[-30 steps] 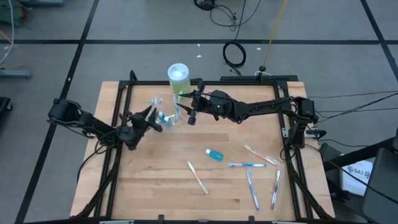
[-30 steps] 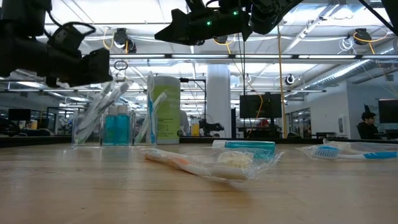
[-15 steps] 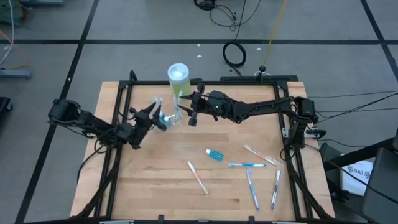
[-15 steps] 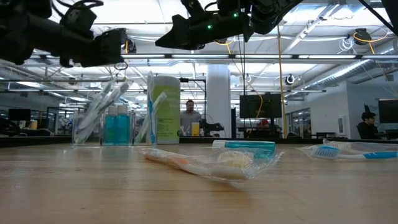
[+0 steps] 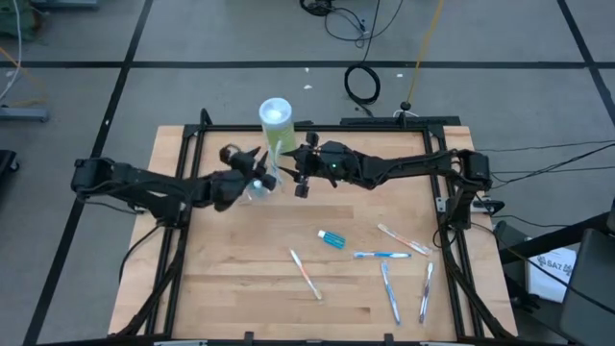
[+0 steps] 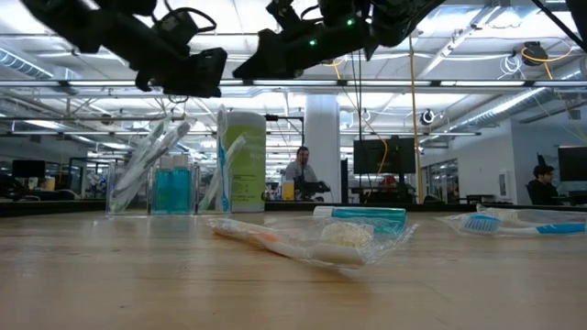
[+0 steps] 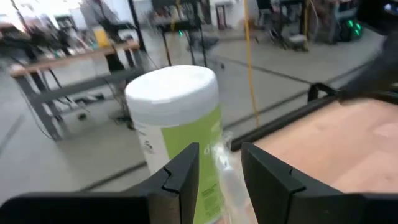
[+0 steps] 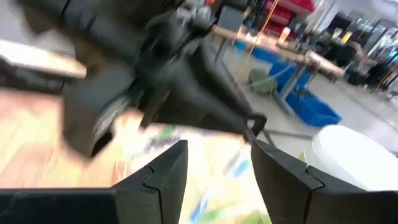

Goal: Pick & Place toothbrushing station
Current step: Put the left purple toothbrush into the transparent organizer

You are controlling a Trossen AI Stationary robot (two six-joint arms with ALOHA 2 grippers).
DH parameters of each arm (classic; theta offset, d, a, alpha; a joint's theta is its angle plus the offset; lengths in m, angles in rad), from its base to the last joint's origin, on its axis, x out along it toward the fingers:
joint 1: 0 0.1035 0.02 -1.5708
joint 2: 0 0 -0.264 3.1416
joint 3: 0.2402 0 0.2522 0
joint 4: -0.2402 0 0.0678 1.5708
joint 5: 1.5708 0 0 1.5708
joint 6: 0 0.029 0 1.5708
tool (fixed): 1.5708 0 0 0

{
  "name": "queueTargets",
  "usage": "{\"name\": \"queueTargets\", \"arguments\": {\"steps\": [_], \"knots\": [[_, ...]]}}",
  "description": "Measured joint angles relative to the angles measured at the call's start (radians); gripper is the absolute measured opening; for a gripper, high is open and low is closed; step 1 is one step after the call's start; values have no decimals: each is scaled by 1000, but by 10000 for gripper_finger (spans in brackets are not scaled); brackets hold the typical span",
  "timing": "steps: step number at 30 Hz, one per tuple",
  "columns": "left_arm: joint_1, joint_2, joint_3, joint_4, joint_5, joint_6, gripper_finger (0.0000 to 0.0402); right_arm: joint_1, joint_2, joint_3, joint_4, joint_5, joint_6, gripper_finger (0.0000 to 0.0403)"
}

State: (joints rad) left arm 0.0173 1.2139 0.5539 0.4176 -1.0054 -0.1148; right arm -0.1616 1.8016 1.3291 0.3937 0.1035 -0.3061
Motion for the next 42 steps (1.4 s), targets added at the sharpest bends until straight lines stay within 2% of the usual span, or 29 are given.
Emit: {"name": "queueTargets", "arguments": {"steps": [3, 7, 12, 14, 18, 22, 37, 42], "knots": [[40, -24, 77, -210, 70, -75, 127, 0, -39, 2, -95, 0, -2, 169], [78, -71, 159, -398, 131, -71, 127, 0, -100, 0, -222, 0, 53, 169], [171, -136, 229, -611, 385, -125, 127, 0, -139, 1, -336, 0, 111, 169], [204, -154, 235, -671, 440, -143, 127, 0, -139, 1, -386, 0, 111, 169], [259, -166, 237, -727, 482, -134, 127, 0, -137, 0, -430, 0, 135, 169], [308, -158, 237, -769, 588, -158, 127, 0, -138, 0, -466, 0, 158, 169], [389, -119, 236, -856, 617, -184, 127, 0, -137, 0, -503, 0, 172, 169], [402, -120, 236, -894, 670, -208, 127, 0, -137, 0, -504, 0, 166, 169]]}}
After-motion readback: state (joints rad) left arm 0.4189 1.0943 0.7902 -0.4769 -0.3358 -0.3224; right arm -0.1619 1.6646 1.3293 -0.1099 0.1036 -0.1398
